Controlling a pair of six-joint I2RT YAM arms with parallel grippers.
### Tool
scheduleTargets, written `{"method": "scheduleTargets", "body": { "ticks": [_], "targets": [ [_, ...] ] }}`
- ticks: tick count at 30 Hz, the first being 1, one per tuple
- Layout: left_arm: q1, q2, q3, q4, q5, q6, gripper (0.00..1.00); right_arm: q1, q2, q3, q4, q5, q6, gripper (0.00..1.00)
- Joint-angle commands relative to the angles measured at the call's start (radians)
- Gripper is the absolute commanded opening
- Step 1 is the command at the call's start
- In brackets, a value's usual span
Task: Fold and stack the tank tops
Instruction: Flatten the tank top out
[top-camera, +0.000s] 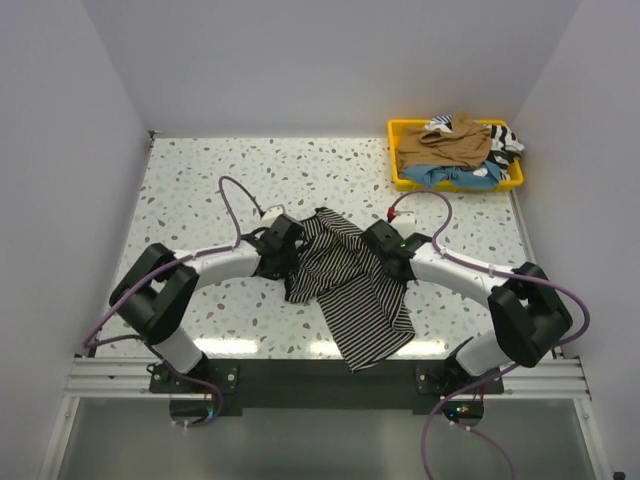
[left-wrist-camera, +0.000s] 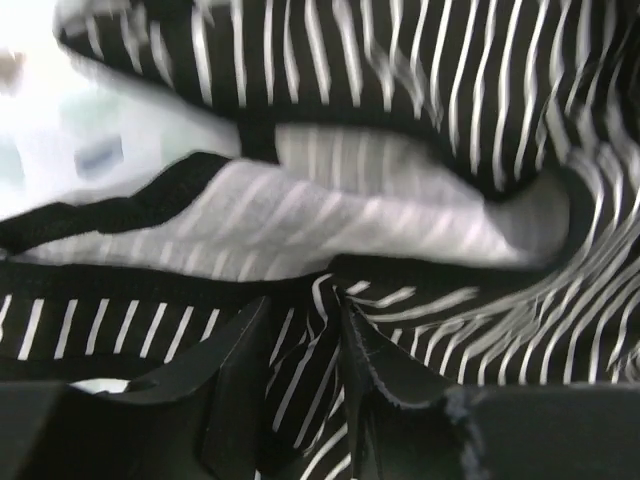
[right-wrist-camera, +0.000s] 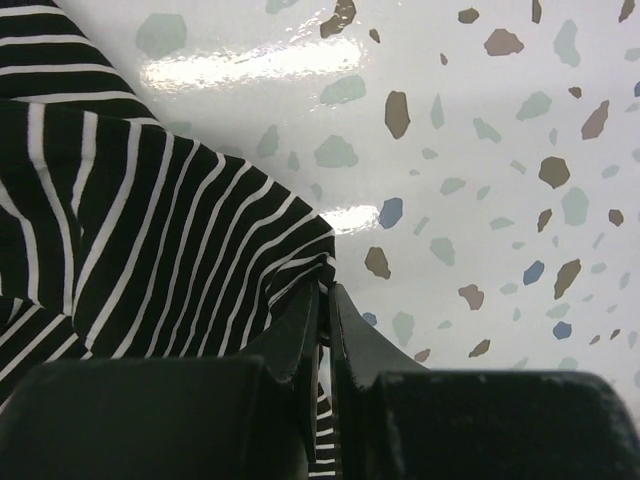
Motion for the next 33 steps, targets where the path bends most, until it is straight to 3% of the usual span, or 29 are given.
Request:
{"method": "scheduleTargets", "body": {
  "ticks": [1,7,10,14,16,17,18,19,20,21,22,26,27,28,31,33],
  "targets": [
    [0.042,0.105,0.113,0.033,-0.198,0.022,0.37,0.000,-0.031,0.031,0.045,-0.037,0.002,0.00],
    [0.218,0.337,0.385,0.026,-0.278,0.146,0.29,0.018,-0.100,-0.024,0.124,-0.214,0.046,0.00],
    [0.295,0.490,0.626,-0.003,-0.242,0.230,0.27,0.045,-0.134,-0.052,0.162,-0.281,0.091,0.00],
    [0.325,0.684,1.091,-0.071,-0.173,0.408,0.28,0.053,-0.169,-0.072,0.213,-0.314,0.137,0.00],
    [0.325,0.788,1.335,-0.201,-0.135,0.427,0.38,0.049,-0.154,-0.066,0.213,-0.283,0.137,0.00],
    [0.325,0.804,1.381,-0.229,-0.118,0.440,0.46,0.043,-0.128,-0.063,0.217,-0.260,0.132,0.00],
    [0.325,0.805,1.400,-0.264,-0.104,0.436,0.60,0.039,-0.117,-0.060,0.217,-0.252,0.126,0.00],
    [0.325,0.757,1.386,-0.260,-0.078,0.433,0.66,0.038,-0.103,-0.061,0.223,-0.248,0.126,0.00],
    [0.323,0.711,1.286,-0.243,-0.067,0.418,0.75,0.036,-0.089,-0.066,0.243,-0.240,0.126,0.00],
    [0.323,0.595,1.212,-0.194,-0.058,0.405,0.78,0.035,-0.067,-0.070,0.252,-0.237,0.123,0.00],
    [0.323,0.528,1.053,-0.162,-0.038,0.398,0.80,0.033,-0.051,-0.078,0.259,-0.231,0.123,0.00],
    [0.322,0.221,0.690,-0.123,-0.033,0.329,0.83,0.024,-0.019,-0.099,0.266,-0.205,0.121,0.02],
    [0.321,0.163,0.614,-0.123,-0.032,0.312,0.82,0.020,-0.020,-0.107,0.265,-0.200,0.126,0.05],
    [0.321,0.046,0.456,-0.117,-0.030,0.296,0.81,0.018,-0.034,-0.127,0.265,-0.197,0.129,0.17],
    [0.325,-0.171,0.188,-0.125,-0.082,0.206,0.76,0.015,-0.075,-0.165,0.269,-0.231,0.149,0.37],
    [0.325,-0.285,0.101,-0.153,-0.129,0.168,0.71,0.015,-0.092,-0.175,0.263,-0.245,0.161,0.42]
  ]
}}
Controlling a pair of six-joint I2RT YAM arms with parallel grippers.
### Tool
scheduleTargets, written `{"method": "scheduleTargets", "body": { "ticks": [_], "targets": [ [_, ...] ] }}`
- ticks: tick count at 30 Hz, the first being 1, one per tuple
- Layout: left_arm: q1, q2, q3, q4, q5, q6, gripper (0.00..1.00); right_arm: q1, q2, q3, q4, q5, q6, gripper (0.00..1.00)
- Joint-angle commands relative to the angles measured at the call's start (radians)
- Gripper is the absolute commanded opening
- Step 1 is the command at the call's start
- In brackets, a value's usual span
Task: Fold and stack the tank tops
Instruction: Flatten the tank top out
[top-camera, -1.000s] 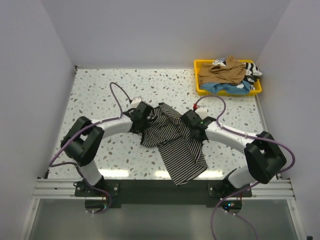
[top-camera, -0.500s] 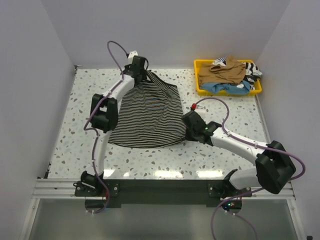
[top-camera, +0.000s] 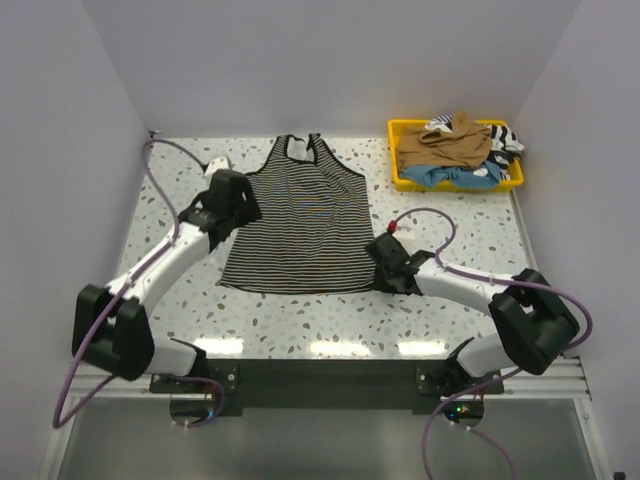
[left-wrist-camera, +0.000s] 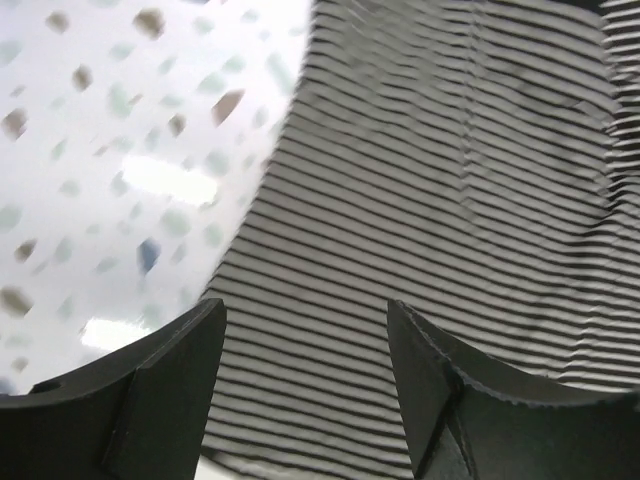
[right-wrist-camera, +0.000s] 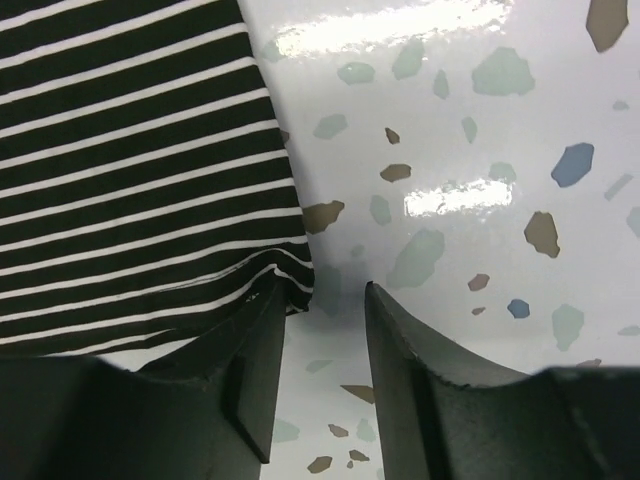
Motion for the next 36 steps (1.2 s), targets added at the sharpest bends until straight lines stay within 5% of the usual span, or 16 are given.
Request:
{"method": "scheduleTargets", "body": {
  "ticks": [1,8,21,31,36],
  "targets": [
    [0.010,-0.132,-0.183,-0.034,-0.108,-0.099,0.70,-0.004,-0.059,-0.017,0.010,0.000,0.038,0.44],
    [0.071,-0.212,-0.334,-0.082,-0.107,-0.144,0.63,-0.003,-0.105,-0.018,0.021,0.005,0.039,0.43],
    [0.140,-0.135,-0.417,0.004,0.035,-0.122,0.54,-0.004,0.013,0.041,0.050,0.019,0.002,0.43],
    [0.142,-0.094,-0.486,0.033,0.109,-0.125,0.42,-0.007,-0.061,-0.031,-0.005,0.074,0.018,0.06],
    [0.146,-0.098,-0.472,0.022,0.100,-0.102,0.33,-0.010,-0.153,-0.062,-0.056,0.098,0.035,0.12]
  ]
}}
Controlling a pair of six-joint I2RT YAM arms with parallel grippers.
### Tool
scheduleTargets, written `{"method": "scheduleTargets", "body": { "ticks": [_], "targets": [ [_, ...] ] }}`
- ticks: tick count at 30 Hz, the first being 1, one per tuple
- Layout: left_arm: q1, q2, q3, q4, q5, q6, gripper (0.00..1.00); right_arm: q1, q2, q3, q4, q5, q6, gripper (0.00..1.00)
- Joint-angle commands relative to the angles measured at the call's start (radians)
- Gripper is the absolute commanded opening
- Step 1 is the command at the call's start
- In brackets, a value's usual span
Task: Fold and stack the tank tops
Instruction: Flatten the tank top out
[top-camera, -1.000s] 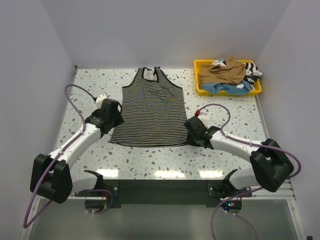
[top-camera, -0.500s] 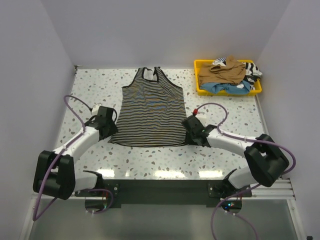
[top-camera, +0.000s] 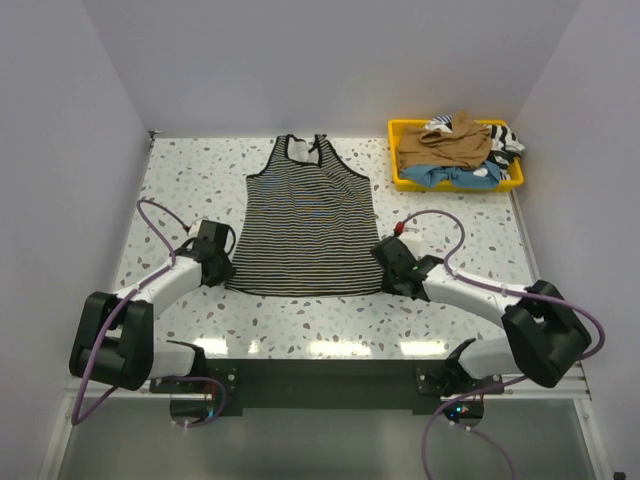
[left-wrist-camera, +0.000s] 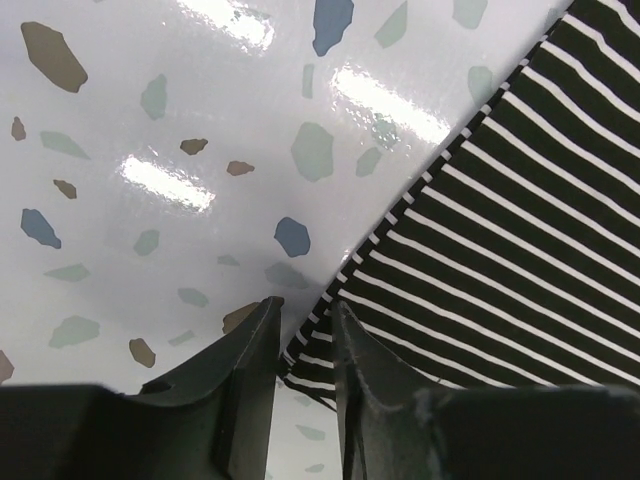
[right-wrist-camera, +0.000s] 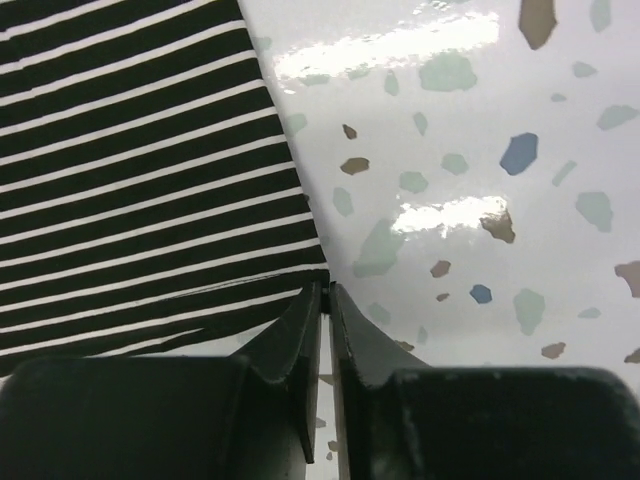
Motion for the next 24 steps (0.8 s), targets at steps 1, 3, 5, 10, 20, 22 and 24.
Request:
{"method": "scheduleTargets", "body": {
  "ticks": [1,3,5,10,20,22,24],
  "targets": [
    [0.010,0.011,0.001,0.017,0.018,0.011,0.31,-0.006,-0.092,-0.014,-0.057,0.053,0.024,0.17],
    [0.010,0.007,0.008,0.012,0.024,0.024,0.28,-0.006,-0.119,-0.014,-0.067,0.041,0.021,0.29],
    [0.012,0.002,0.006,0.012,0.036,0.037,0.27,-0.004,-0.150,-0.009,-0.068,0.023,0.013,0.43],
    [0.010,-0.032,-0.008,0.015,0.107,0.063,0.46,-0.006,-0.144,0.003,-0.066,0.018,0.004,0.46],
    [0.012,-0.091,-0.061,-0.031,0.132,0.057,0.60,-0.007,-0.004,0.013,0.031,-0.011,-0.019,0.43],
    [0.010,-0.098,-0.068,-0.040,0.121,0.044,0.57,-0.007,0.003,0.009,0.035,-0.019,-0.018,0.41],
    [0.010,-0.090,-0.075,-0.044,0.115,0.019,0.50,-0.007,0.002,0.002,0.035,-0.014,-0.012,0.41]
  ]
}}
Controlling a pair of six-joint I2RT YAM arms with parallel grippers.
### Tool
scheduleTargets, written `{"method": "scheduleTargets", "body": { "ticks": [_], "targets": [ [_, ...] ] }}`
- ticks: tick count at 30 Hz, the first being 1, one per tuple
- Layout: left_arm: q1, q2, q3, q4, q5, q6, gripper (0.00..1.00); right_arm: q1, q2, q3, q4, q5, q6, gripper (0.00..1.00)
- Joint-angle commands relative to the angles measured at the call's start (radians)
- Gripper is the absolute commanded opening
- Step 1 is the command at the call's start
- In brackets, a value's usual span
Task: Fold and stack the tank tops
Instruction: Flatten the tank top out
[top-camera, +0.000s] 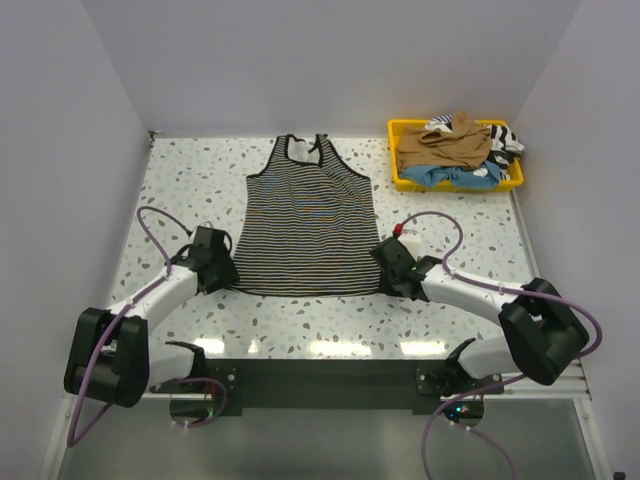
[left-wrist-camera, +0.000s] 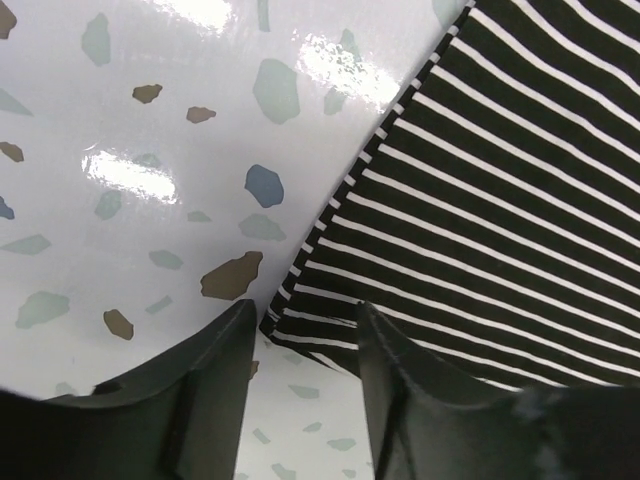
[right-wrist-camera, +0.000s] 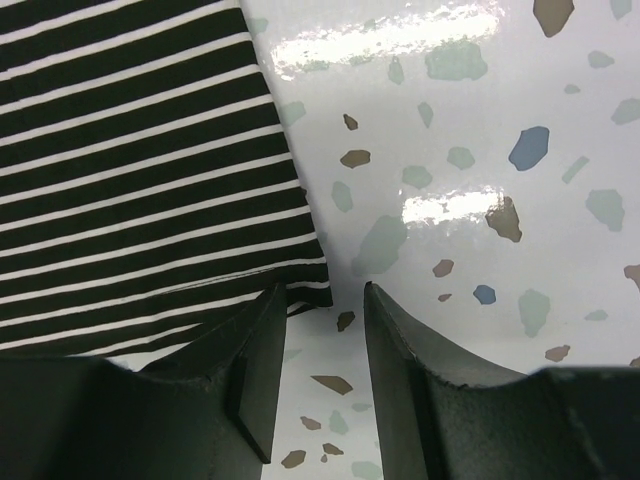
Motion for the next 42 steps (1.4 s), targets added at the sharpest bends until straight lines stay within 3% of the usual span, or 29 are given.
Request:
{"method": "scheduleTargets", "body": {
  "ticks": [1,6,11,14,16,18,20,26,31,38,42],
  "targets": [
    [0.006,0.001,-0.027,-0.032,0.006,-0.039,0.47,-0.005,-0.001,0.015,0.038,0.000,0.001,0.41],
    [0.006,0.052,-0.052,0.015,0.012,-0.046,0.40,-0.005,0.002,-0.002,0.057,-0.001,0.003,0.40],
    [0.004,0.061,-0.046,0.051,0.023,-0.037,0.17,-0.007,0.025,-0.014,0.078,-0.003,0.004,0.39],
    [0.004,0.063,-0.039,0.069,0.038,-0.023,0.06,-0.010,0.044,-0.011,0.095,-0.013,0.001,0.31],
    [0.004,0.063,-0.027,0.071,0.055,-0.011,0.00,-0.010,0.059,0.000,0.095,-0.016,-0.002,0.19],
    [0.006,0.046,-0.012,0.072,0.083,0.004,0.00,-0.010,0.061,0.012,0.087,-0.015,-0.006,0.04],
    [0.006,0.003,0.009,0.046,0.091,0.026,0.00,-0.010,0.026,0.032,0.045,-0.009,-0.022,0.00],
    [0.006,-0.196,0.242,-0.124,0.097,0.081,0.00,-0.010,-0.192,0.263,-0.188,0.080,-0.107,0.00],
    [0.006,-0.311,0.560,-0.244,0.109,0.089,0.00,-0.010,-0.379,0.480,-0.296,0.099,-0.181,0.00],
    [0.006,-0.351,0.955,-0.281,0.131,0.064,0.00,-0.010,-0.421,0.844,-0.357,0.060,-0.286,0.00],
    [0.004,-0.301,1.057,-0.250,0.111,0.058,0.00,-0.010,-0.367,0.971,-0.351,0.057,-0.327,0.00]
  ]
}}
